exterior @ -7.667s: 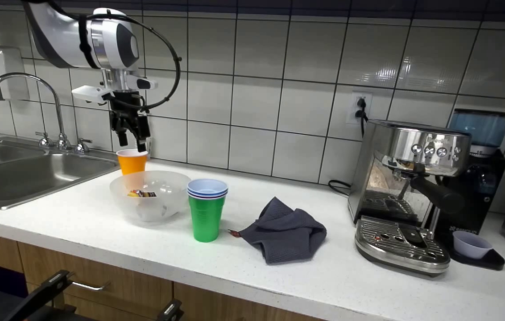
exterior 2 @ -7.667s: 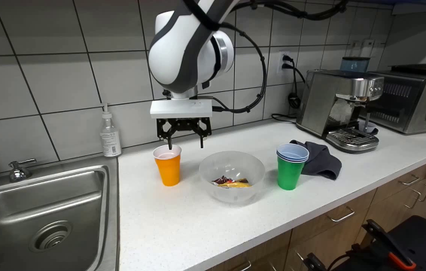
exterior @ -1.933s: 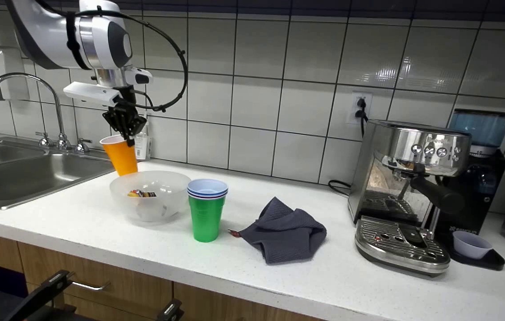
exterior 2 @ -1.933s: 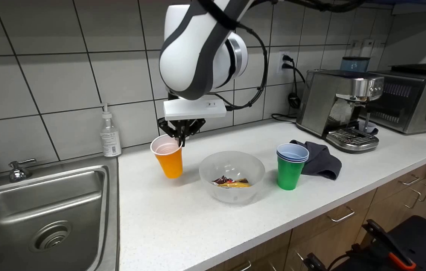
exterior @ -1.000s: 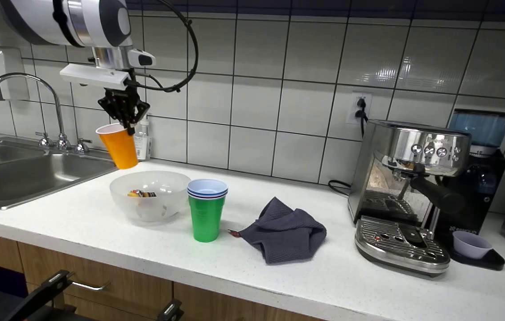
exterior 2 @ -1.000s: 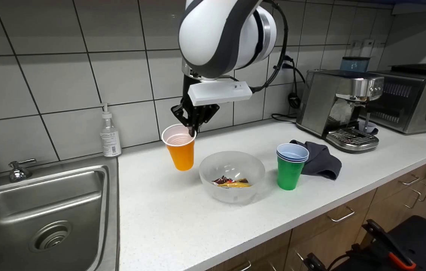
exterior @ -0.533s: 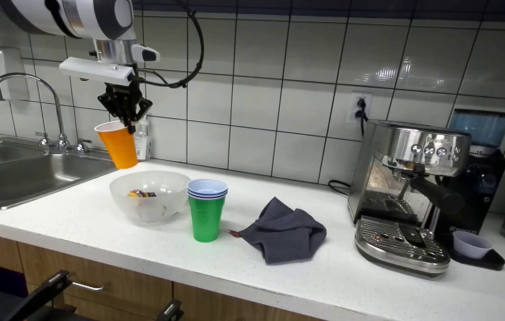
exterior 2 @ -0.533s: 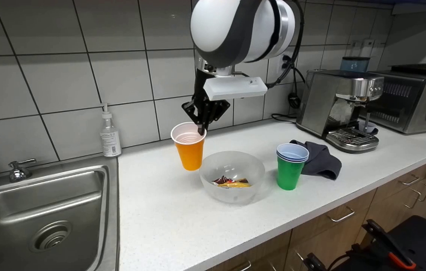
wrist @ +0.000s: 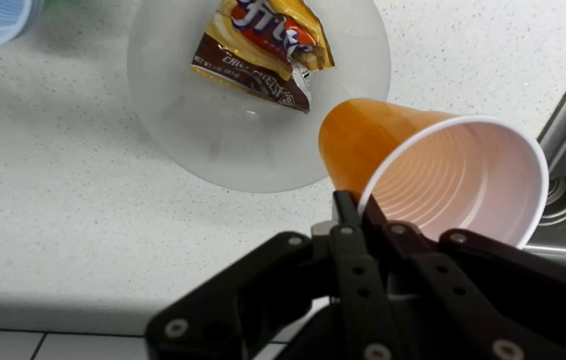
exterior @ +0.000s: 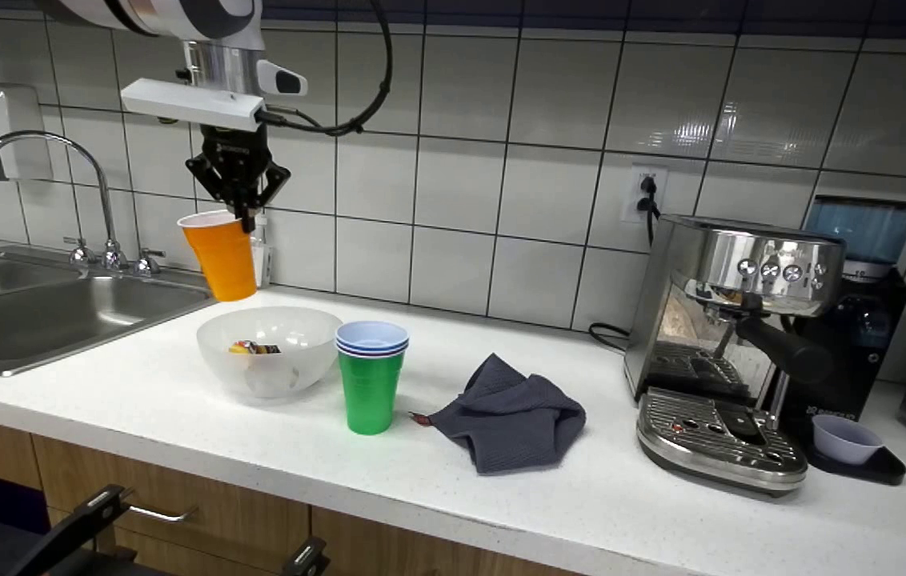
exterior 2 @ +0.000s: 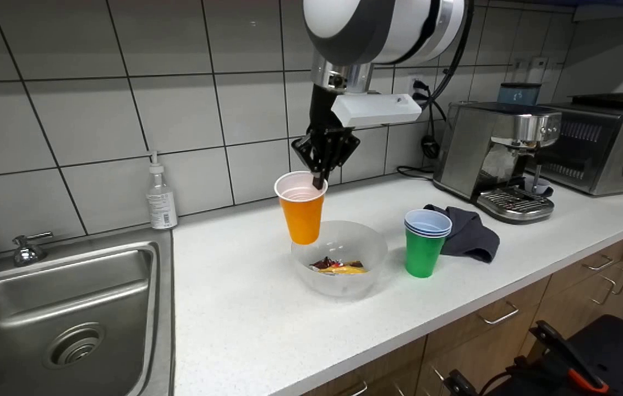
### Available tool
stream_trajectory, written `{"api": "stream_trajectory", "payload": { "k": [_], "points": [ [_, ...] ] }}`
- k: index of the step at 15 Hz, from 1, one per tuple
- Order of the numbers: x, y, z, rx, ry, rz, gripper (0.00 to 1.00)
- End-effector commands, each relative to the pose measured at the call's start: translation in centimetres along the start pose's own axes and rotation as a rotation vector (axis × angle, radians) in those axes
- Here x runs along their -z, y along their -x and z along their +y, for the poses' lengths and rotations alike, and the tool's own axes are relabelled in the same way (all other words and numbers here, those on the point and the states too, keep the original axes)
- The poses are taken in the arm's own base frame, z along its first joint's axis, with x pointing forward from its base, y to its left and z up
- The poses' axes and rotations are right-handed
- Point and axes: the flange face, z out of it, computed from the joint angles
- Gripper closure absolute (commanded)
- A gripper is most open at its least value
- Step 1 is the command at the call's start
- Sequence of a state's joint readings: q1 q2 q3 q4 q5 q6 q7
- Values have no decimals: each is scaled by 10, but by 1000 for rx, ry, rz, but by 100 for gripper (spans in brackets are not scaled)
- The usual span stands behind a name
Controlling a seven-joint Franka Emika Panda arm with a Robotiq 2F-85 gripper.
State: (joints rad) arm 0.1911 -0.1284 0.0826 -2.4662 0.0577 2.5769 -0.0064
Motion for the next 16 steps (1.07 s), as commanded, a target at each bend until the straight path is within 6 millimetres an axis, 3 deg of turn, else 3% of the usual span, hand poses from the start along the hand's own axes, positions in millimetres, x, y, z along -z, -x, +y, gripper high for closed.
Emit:
{"api": "stream_trajectory", "payload": {
  "k": [1, 11, 16],
  "points": [
    [24, 12, 22, 21, -11, -26, 99],
    [47, 38, 89, 17, -31, -65, 99],
    [54, 50, 112, -12, -19, -55, 99]
  ]
}}
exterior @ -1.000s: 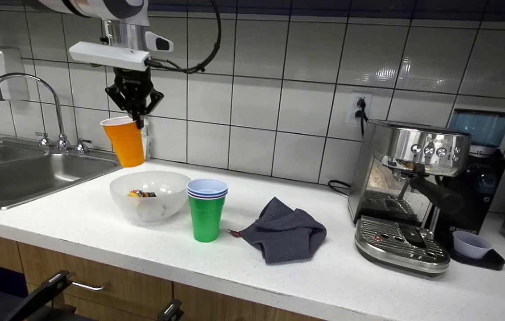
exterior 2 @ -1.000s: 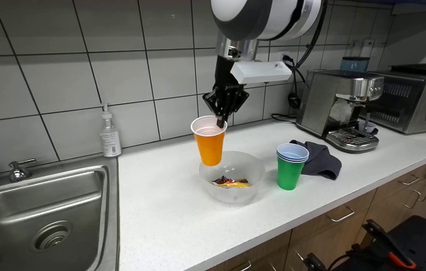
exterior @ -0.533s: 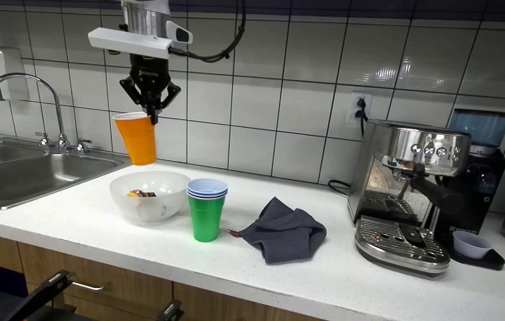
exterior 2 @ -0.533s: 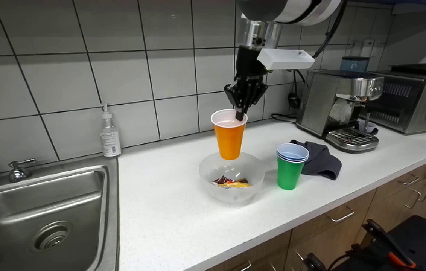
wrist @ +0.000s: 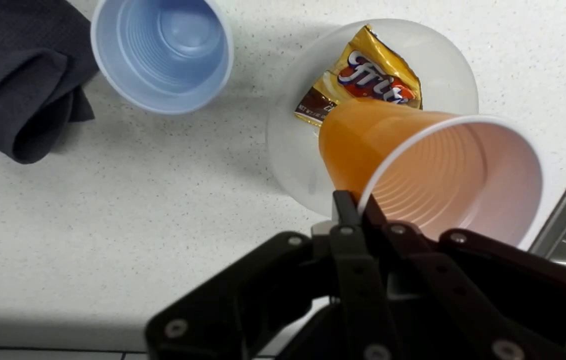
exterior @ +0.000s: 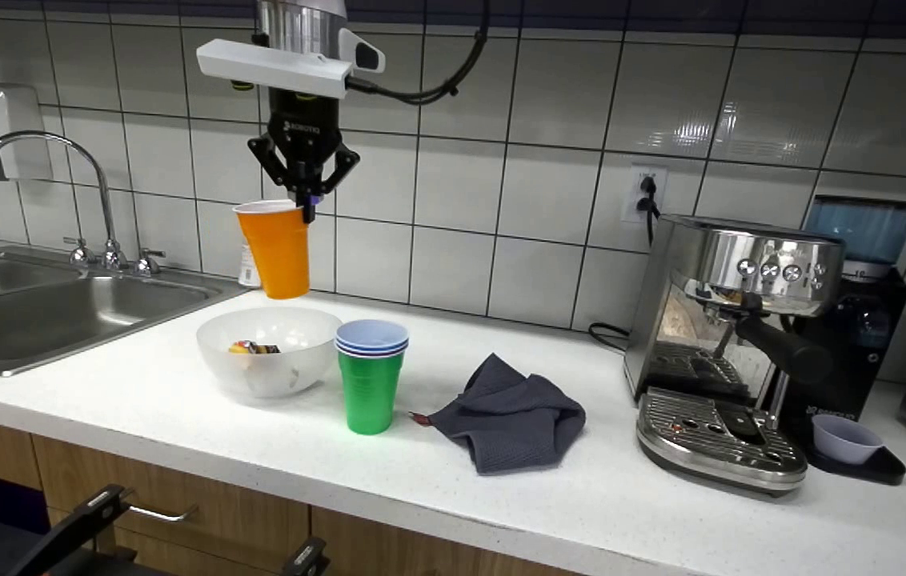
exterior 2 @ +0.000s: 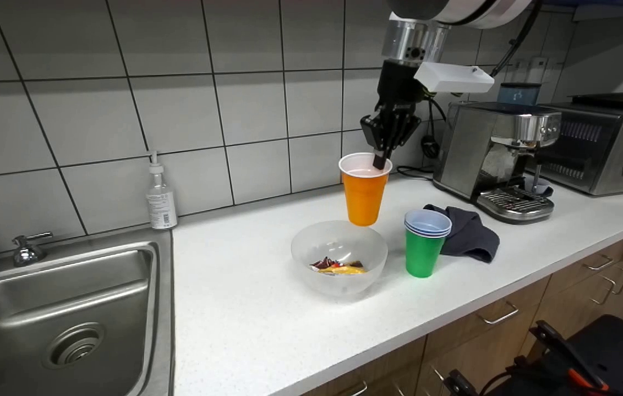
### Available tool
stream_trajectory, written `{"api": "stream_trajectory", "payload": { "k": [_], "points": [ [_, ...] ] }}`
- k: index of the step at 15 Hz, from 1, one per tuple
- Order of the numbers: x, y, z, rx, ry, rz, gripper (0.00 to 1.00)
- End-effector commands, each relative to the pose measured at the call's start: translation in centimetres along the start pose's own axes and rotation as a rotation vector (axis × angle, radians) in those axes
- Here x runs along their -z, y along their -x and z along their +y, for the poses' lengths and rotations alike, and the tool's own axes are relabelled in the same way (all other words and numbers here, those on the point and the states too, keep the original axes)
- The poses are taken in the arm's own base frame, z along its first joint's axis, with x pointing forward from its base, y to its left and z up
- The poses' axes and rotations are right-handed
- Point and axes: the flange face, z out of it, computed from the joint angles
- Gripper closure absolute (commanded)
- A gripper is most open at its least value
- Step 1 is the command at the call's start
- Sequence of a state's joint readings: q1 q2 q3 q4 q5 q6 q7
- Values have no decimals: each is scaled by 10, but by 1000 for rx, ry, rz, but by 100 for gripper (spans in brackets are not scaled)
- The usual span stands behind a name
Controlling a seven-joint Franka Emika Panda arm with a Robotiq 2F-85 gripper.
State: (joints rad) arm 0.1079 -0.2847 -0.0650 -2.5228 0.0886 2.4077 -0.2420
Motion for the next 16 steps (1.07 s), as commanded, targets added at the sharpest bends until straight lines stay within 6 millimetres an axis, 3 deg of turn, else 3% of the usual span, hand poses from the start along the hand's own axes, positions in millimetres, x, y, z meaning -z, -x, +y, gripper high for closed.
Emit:
{"api": "stream_trajectory", "payload": {
  "k": [1, 7, 16],
  "points": [
    [12, 15, 15, -9, -4, 3, 99],
    [22, 22, 42, -71, 4, 24, 99],
    [28, 42, 67, -140, 14, 32, 99]
  ]
}}
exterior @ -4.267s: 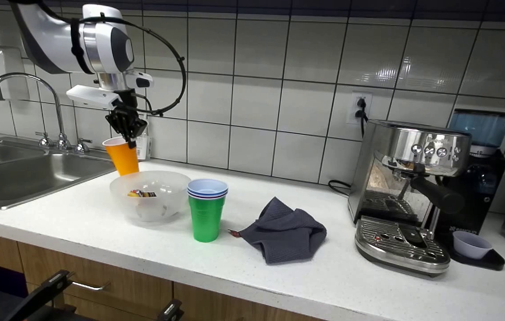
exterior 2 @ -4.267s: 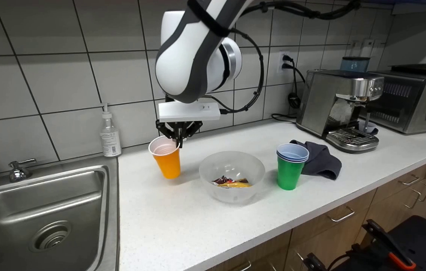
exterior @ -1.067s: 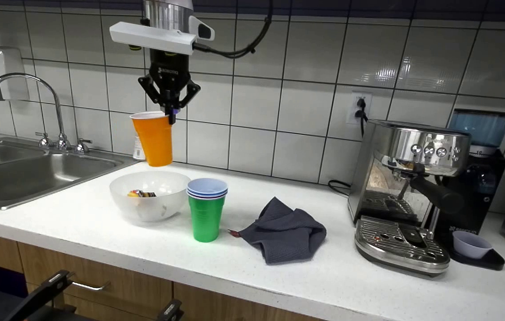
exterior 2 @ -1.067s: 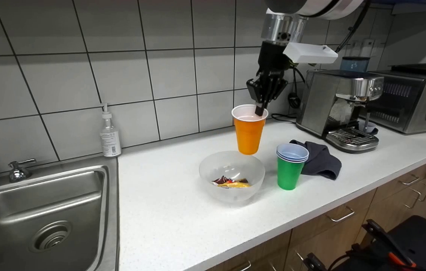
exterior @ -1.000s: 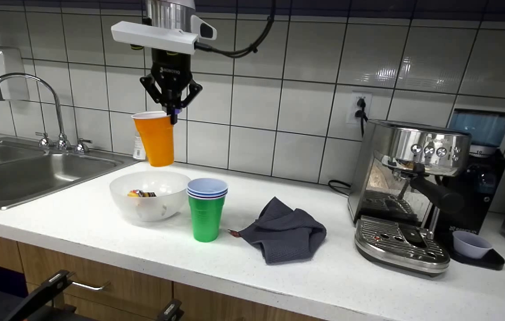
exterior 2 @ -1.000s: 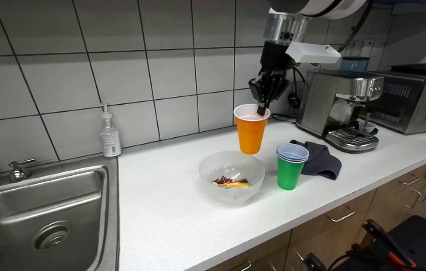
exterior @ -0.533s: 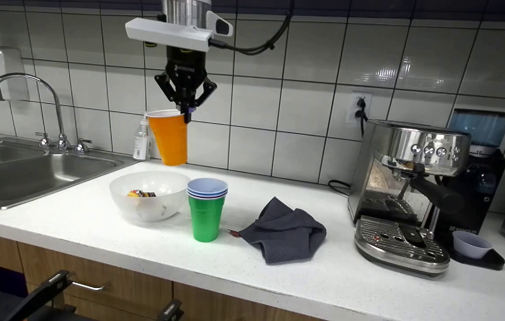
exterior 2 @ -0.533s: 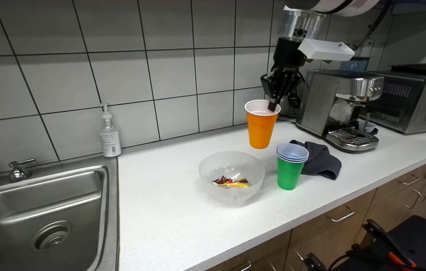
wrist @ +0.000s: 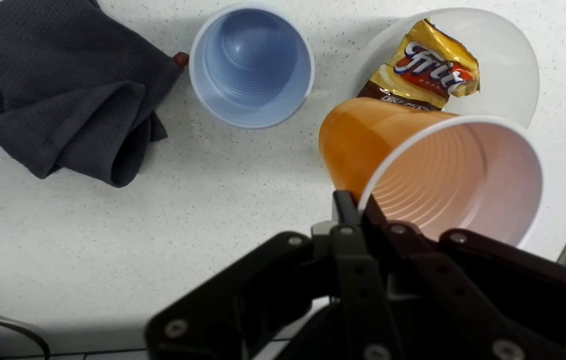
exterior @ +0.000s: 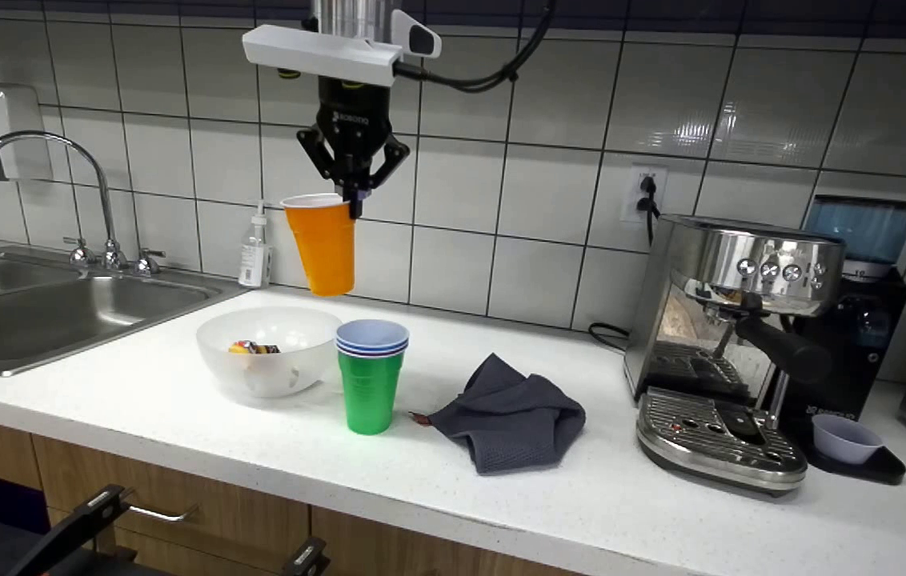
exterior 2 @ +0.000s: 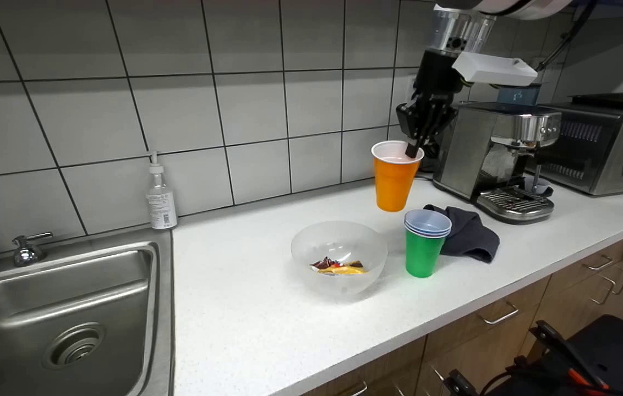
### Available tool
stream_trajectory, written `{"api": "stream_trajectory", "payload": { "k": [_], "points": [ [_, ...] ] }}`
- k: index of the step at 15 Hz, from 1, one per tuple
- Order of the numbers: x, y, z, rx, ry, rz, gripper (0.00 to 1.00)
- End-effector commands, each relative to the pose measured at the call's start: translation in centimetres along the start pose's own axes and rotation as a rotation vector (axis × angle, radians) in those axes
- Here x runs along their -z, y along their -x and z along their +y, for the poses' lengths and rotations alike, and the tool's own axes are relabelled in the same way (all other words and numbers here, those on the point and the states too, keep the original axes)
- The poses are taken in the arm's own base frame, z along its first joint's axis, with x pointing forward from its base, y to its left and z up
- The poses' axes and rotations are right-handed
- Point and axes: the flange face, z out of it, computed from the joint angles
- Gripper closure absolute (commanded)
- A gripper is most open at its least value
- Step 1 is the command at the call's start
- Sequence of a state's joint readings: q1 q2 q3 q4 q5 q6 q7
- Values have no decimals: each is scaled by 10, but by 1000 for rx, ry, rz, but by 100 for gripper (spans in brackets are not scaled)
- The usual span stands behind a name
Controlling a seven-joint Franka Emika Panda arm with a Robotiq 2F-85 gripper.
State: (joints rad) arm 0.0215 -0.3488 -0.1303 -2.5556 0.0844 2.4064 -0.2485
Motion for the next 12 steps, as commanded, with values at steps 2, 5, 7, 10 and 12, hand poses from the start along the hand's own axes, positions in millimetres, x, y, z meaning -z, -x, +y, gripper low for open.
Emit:
{"api": "stream_trajectory", "payload": {
  "k": [2, 5, 7, 10, 12],
  "points": [
    [9, 19, 14, -20, 3, -8, 99],
    [10, 25, 21, -43, 9, -7, 99],
    [12, 29, 26, -55, 13, -3, 99],
    [12, 32, 34, -78, 19, -2, 99],
    [11, 33, 40, -97, 21, -4, 99]
  ]
}}
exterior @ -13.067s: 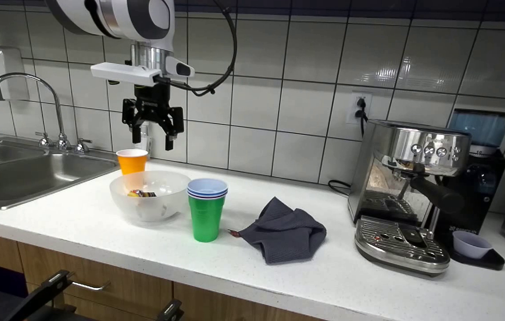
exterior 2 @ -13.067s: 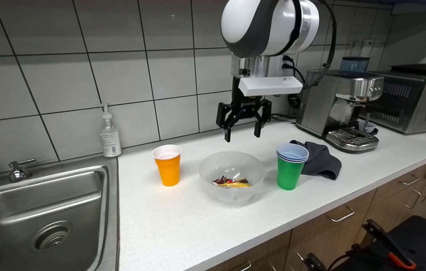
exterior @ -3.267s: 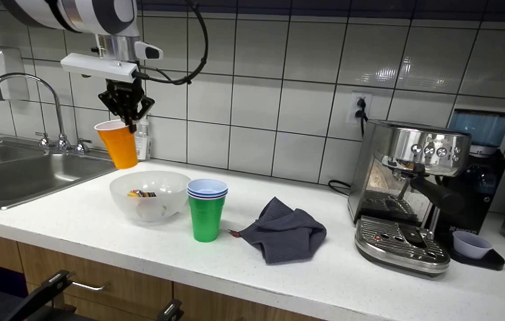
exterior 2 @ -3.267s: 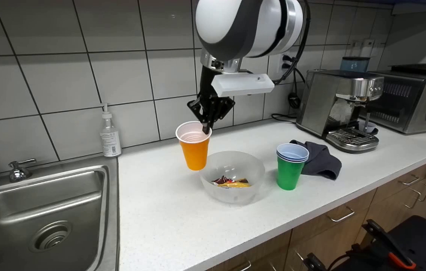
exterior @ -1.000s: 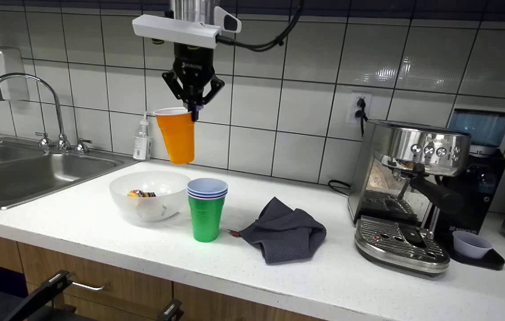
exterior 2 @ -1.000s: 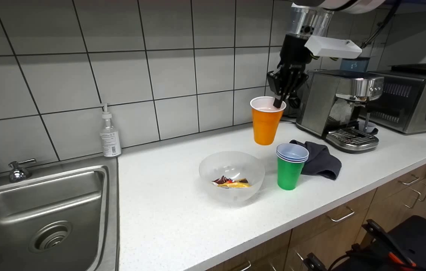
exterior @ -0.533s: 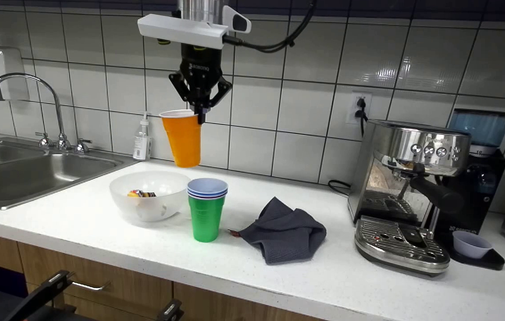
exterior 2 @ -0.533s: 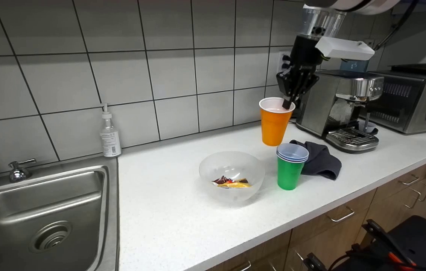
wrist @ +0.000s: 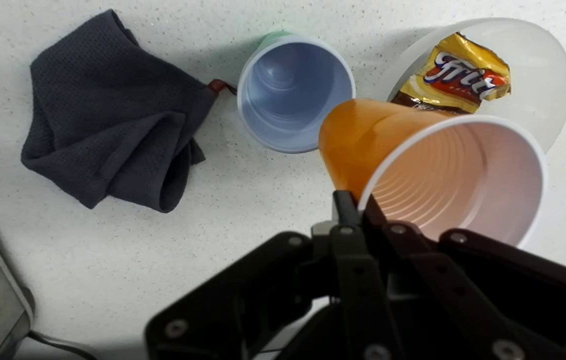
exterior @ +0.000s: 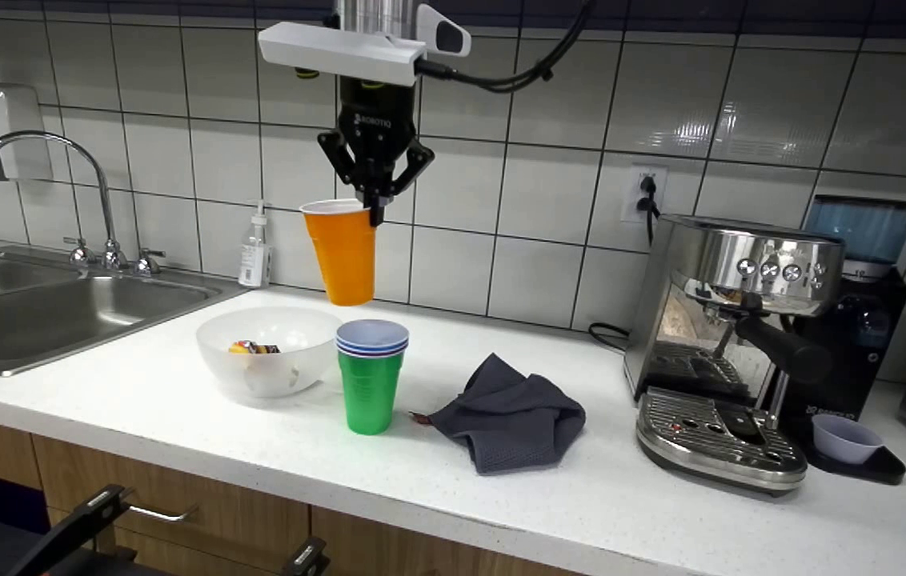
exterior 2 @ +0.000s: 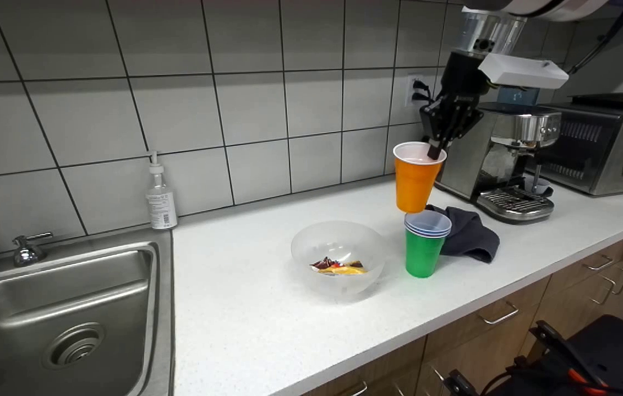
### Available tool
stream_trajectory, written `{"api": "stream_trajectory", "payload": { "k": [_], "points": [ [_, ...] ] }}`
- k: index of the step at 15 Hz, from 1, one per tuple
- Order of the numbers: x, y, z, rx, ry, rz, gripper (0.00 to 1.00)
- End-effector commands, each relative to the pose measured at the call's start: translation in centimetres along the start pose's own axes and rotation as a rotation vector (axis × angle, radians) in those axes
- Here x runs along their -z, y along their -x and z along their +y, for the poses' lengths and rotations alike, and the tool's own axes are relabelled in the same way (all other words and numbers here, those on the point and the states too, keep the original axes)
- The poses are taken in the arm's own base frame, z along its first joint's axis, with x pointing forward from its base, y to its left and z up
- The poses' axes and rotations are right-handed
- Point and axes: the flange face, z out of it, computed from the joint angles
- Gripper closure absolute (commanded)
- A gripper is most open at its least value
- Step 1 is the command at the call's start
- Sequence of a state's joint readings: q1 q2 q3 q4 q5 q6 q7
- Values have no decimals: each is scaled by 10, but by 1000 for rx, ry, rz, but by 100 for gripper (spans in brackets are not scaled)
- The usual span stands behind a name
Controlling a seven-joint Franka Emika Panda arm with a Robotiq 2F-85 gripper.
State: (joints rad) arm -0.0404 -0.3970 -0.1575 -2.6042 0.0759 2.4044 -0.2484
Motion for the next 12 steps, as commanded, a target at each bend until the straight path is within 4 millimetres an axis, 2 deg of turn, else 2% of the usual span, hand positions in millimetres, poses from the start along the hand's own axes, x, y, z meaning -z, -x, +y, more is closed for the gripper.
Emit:
{"api": "stream_trajectory", "payload": {
  "k": [1, 12],
  "points": [
    [6, 9, 11, -25, 15, -8, 99],
    [-9, 13, 28, -80, 22, -40, 99]
  ]
}}
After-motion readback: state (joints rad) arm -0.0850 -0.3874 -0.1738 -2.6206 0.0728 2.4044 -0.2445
